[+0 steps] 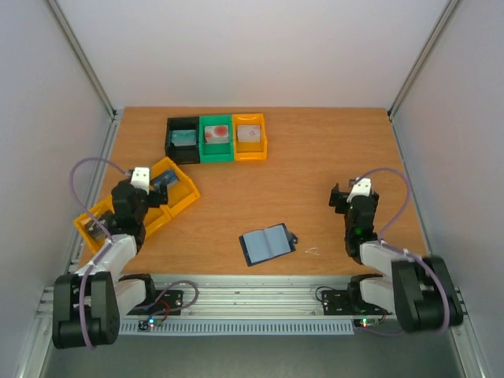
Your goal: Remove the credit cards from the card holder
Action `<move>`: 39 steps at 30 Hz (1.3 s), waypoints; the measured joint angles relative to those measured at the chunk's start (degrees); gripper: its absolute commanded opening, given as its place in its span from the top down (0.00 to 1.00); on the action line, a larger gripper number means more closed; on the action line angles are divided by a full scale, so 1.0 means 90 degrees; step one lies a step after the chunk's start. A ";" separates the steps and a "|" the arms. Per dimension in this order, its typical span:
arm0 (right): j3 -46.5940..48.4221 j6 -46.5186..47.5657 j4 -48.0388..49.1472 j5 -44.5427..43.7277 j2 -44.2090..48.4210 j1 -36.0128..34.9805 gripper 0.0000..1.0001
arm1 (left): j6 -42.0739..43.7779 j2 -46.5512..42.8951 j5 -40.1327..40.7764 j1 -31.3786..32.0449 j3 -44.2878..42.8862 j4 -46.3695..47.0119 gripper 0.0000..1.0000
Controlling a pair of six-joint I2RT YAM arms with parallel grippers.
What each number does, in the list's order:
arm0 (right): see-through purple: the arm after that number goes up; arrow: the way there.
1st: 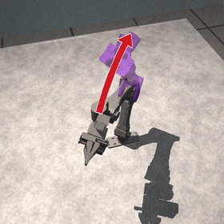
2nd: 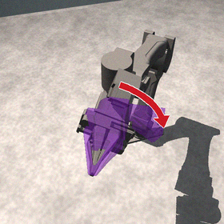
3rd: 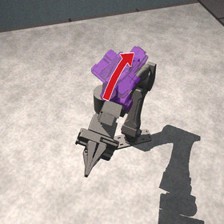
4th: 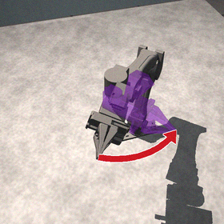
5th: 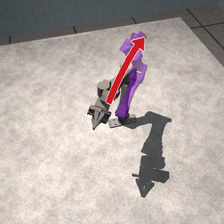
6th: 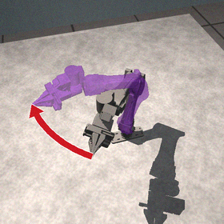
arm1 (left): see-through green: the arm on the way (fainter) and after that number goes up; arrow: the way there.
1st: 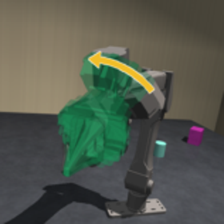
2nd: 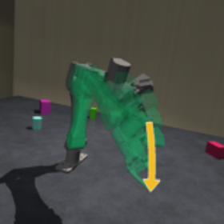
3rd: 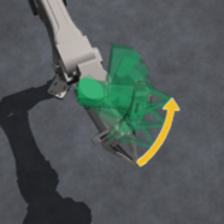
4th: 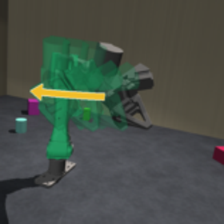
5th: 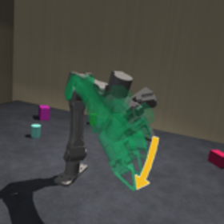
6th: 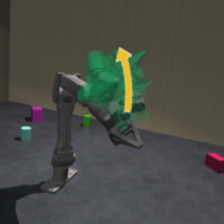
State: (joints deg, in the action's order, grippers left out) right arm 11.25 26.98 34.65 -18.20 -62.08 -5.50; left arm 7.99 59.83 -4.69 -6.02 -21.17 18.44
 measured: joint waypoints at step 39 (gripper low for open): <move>0.1355 -0.0036 0.1450 0.2460 -0.3334 0.0903 0.02 | -0.0831 0.3065 -0.0143 0.0471 0.0158 0.3653 0.01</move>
State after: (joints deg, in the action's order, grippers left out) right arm 23.44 26.65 47.70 3.95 -92.09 2.63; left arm 0.51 87.42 -5.98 -1.78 -19.75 51.31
